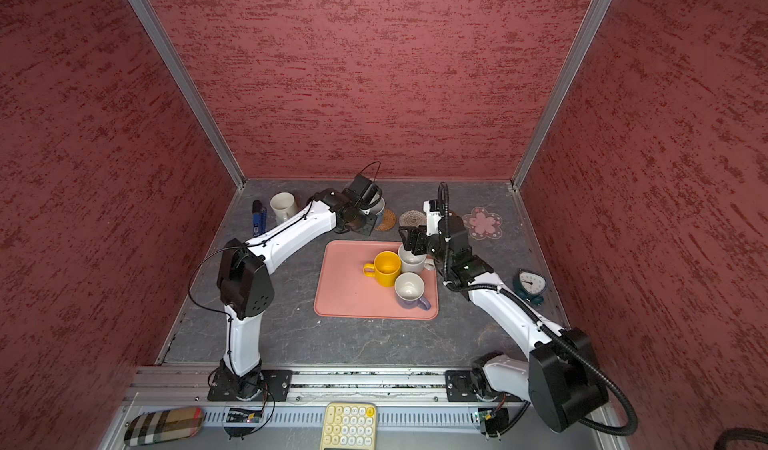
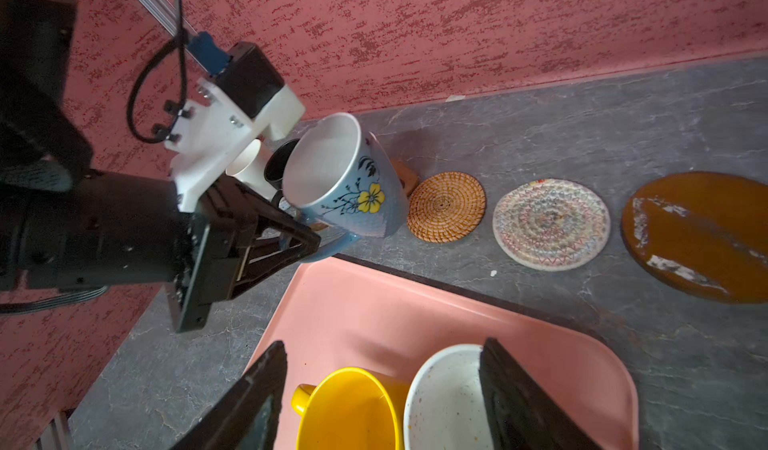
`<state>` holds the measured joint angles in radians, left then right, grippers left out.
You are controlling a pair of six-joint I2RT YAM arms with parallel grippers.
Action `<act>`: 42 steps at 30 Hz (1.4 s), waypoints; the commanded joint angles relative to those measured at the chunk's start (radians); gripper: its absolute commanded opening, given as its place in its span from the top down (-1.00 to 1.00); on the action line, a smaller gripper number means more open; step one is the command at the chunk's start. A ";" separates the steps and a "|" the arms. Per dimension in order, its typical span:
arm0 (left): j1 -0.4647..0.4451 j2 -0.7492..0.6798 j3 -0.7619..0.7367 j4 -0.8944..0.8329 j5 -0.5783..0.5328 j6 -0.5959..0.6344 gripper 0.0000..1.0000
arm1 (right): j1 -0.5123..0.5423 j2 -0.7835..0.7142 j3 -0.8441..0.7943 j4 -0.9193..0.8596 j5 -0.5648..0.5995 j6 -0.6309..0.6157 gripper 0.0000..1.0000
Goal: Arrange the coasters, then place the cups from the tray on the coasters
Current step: 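Lift the blue floral mug with the left gripper toward the woven rattan coaster, then lower the blue floral mug onto the rattan coaster and open the left gripper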
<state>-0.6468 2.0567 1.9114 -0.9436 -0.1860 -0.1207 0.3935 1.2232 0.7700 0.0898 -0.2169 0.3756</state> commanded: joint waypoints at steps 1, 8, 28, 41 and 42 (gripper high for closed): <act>0.010 0.048 0.074 0.015 -0.041 0.019 1.00 | -0.005 -0.010 -0.022 0.055 0.015 0.007 -0.47; 0.042 0.163 0.191 0.033 -0.040 0.008 1.00 | -0.007 0.022 -0.026 0.071 0.017 0.012 -0.47; 0.061 0.302 0.350 0.040 0.080 0.011 1.00 | -0.009 0.073 -0.015 0.082 0.019 0.009 -0.47; 0.065 0.341 0.368 0.017 0.095 -0.023 1.00 | -0.010 0.065 -0.020 0.084 0.017 0.011 -0.47; 0.064 0.344 0.370 0.014 0.094 -0.026 1.00 | -0.011 0.065 -0.020 0.084 0.016 0.011 -0.47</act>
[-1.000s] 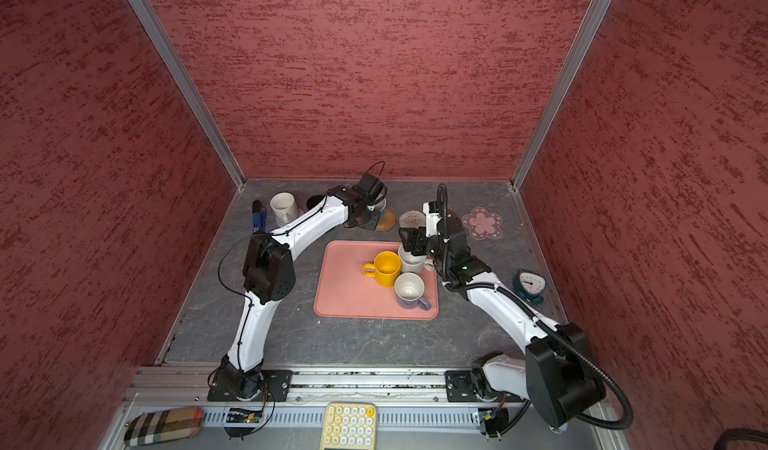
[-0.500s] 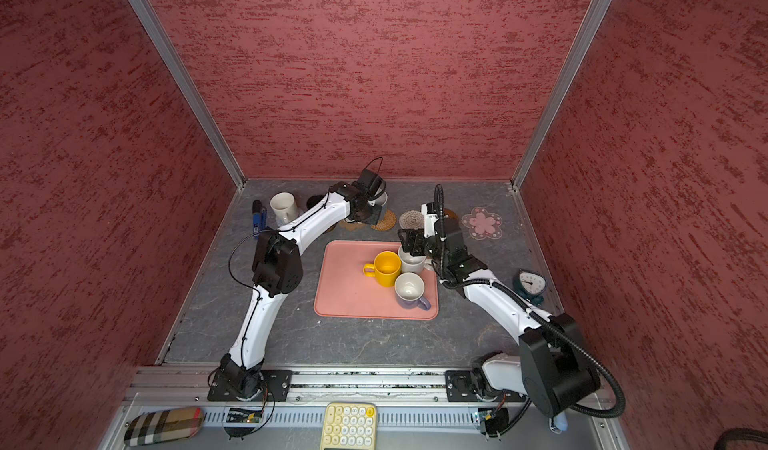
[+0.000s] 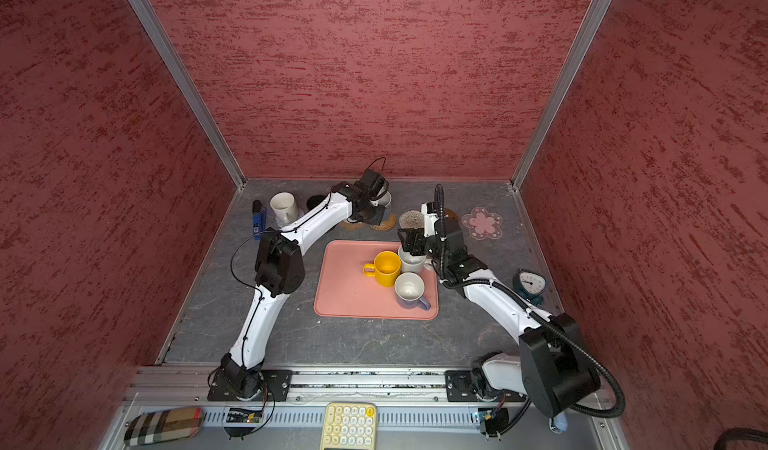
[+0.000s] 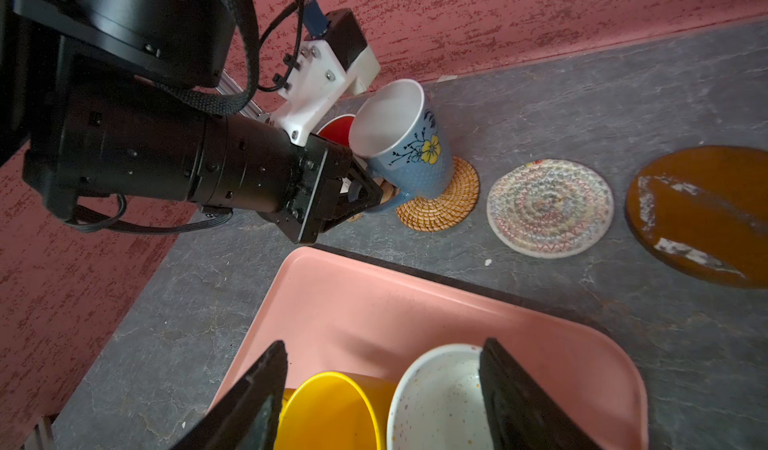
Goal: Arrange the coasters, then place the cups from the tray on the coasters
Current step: 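Lower the blue floral mug onto the rattan coaster and open the left gripper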
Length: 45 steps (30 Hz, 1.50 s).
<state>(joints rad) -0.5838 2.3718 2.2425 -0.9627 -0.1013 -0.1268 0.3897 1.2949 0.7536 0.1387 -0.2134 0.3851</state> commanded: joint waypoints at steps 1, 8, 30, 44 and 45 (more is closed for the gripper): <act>0.001 0.032 0.038 0.033 0.009 -0.023 1.00 | -0.006 -0.006 -0.005 0.035 0.012 0.002 -0.47; 0.001 0.034 0.024 0.035 0.011 -0.037 1.00 | -0.006 0.001 -0.005 0.044 0.002 0.009 -0.47; -0.006 -0.034 -0.078 0.104 -0.021 -0.040 -0.28 | -0.006 -0.009 -0.007 0.043 0.008 0.009 -0.47; -0.038 -0.183 -0.098 0.105 -0.045 -0.028 -0.50 | -0.015 -0.073 0.004 -0.021 0.024 0.014 -0.51; -0.045 -0.202 -0.104 0.106 -0.048 -0.029 -0.50 | -0.019 -0.079 0.003 -0.023 0.021 0.019 -0.51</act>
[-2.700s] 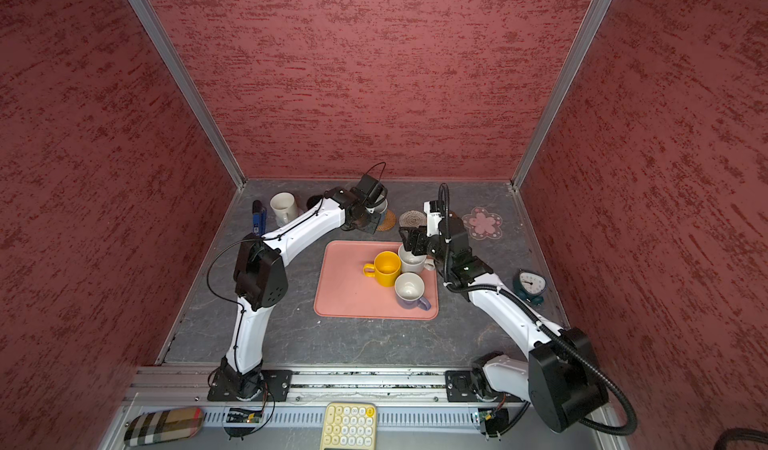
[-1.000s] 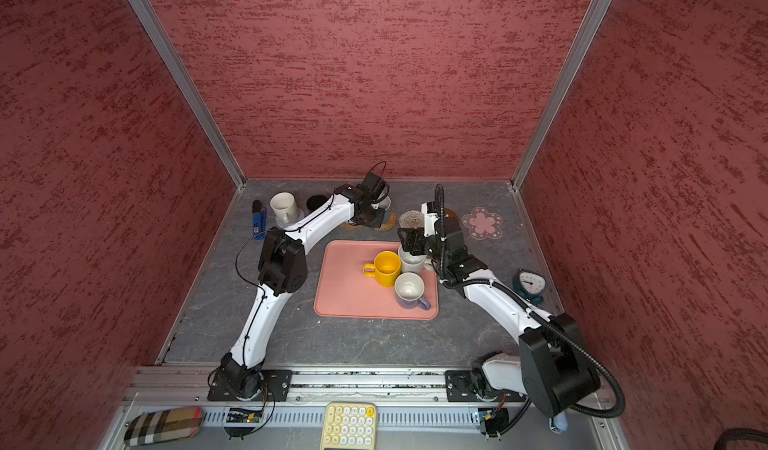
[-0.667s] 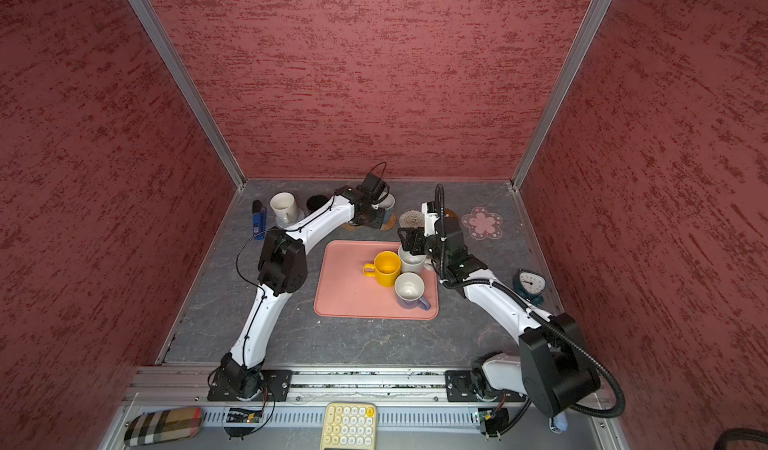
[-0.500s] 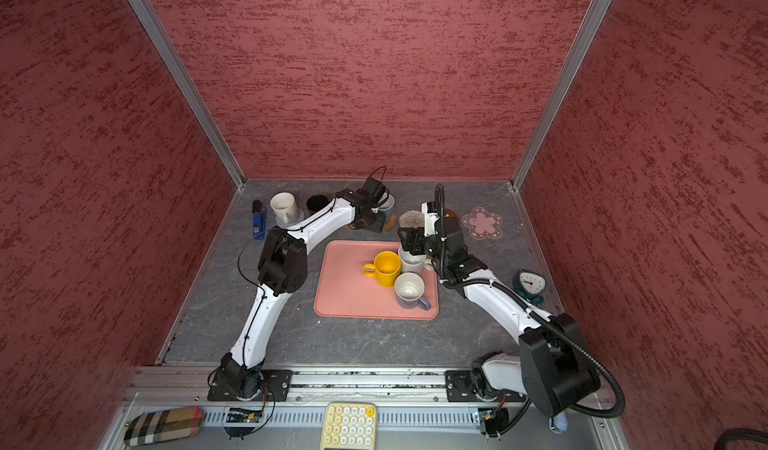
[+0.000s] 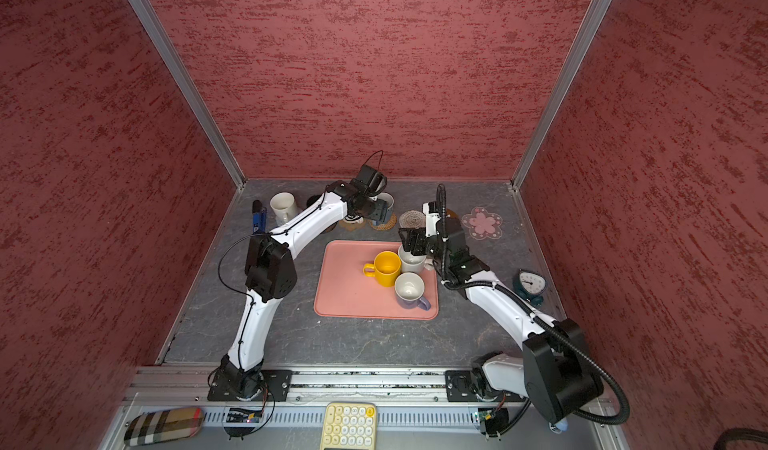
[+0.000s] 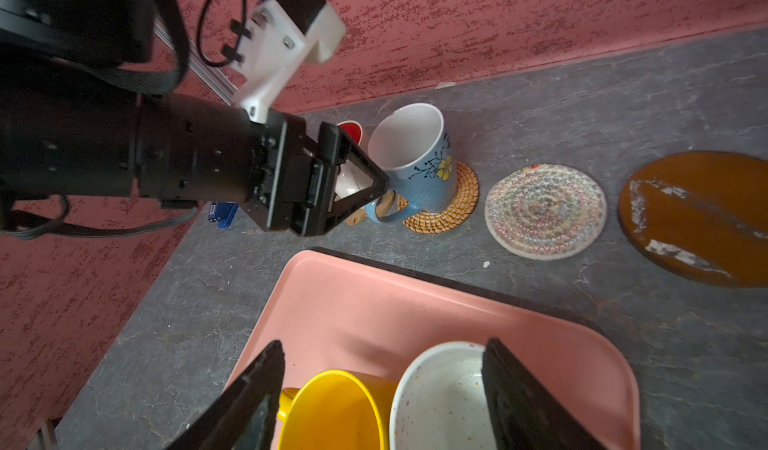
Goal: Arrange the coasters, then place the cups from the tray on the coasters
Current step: 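Raise the left gripper back over the tray while the right moves to the speckled mug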
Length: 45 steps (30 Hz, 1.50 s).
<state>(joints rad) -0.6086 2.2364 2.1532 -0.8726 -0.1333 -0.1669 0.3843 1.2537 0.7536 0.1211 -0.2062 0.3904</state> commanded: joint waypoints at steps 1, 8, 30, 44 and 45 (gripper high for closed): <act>-0.028 -0.090 -0.027 0.020 -0.021 0.013 -0.50 | -0.018 -0.044 0.003 -0.009 0.007 0.020 -0.51; -0.071 -0.269 -0.157 0.046 -0.049 0.013 -0.52 | -0.084 -0.106 -0.030 -0.035 -0.030 0.086 -0.51; -0.135 -0.909 -0.988 0.148 -0.104 -0.183 -0.54 | -0.254 0.048 -0.040 -0.143 0.003 0.126 -0.39; -0.134 -0.947 -1.109 0.178 -0.084 -0.213 -0.54 | -0.256 0.032 -0.177 -0.135 0.008 0.130 -0.34; -0.135 -0.943 -1.111 0.182 -0.080 -0.213 -0.54 | -0.254 0.030 -0.188 -0.134 0.001 0.133 -0.33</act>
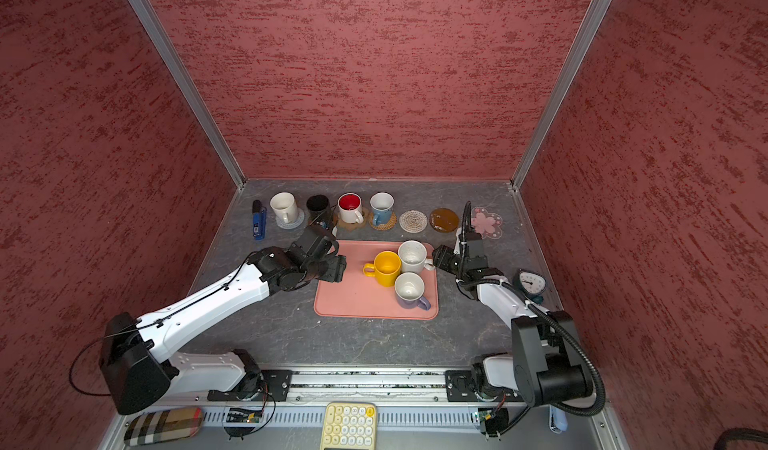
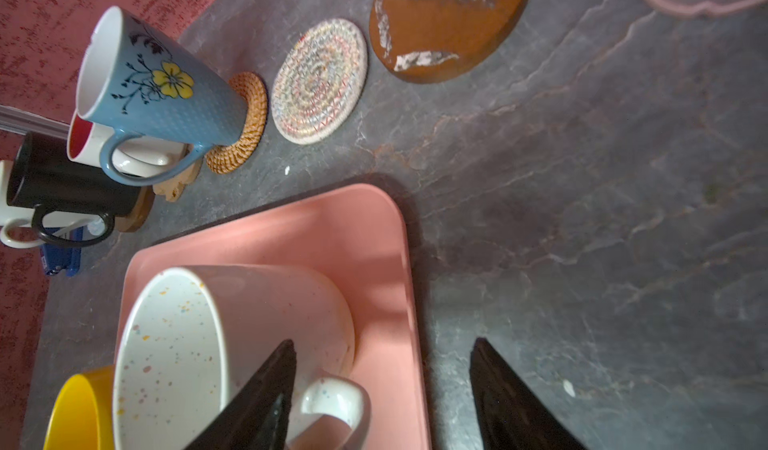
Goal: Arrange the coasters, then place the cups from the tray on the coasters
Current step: 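Raise the left gripper back over the tray while the right moves to the speckled mug, then lower the right gripper onto the speckled white mug and grasp its rim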
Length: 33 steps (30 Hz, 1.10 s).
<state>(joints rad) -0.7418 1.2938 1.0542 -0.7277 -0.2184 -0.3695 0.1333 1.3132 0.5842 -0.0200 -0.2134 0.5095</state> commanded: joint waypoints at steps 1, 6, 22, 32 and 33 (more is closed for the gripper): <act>-0.004 0.004 -0.012 0.040 0.005 -0.012 -0.54 | -0.001 -0.032 -0.028 0.008 0.001 0.015 -0.32; -0.003 0.012 -0.023 0.061 0.013 -0.014 -0.54 | 0.027 -0.062 -0.065 -0.003 -0.002 0.014 -0.30; 0.002 0.004 -0.038 0.070 0.005 -0.013 -0.54 | 0.041 -0.215 0.020 -0.213 -0.011 -0.044 -0.17; 0.010 0.031 -0.040 0.099 0.032 -0.011 -0.54 | 0.085 -0.217 0.052 -0.316 -0.056 -0.134 -0.11; 0.009 0.033 -0.042 0.101 0.034 -0.011 -0.54 | 0.095 -0.216 0.052 -0.315 -0.053 -0.136 -0.11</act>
<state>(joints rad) -0.7357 1.3128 1.0229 -0.6556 -0.2012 -0.3740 0.2062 1.1007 0.6033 -0.3000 -0.2436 0.4122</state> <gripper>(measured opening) 0.772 0.557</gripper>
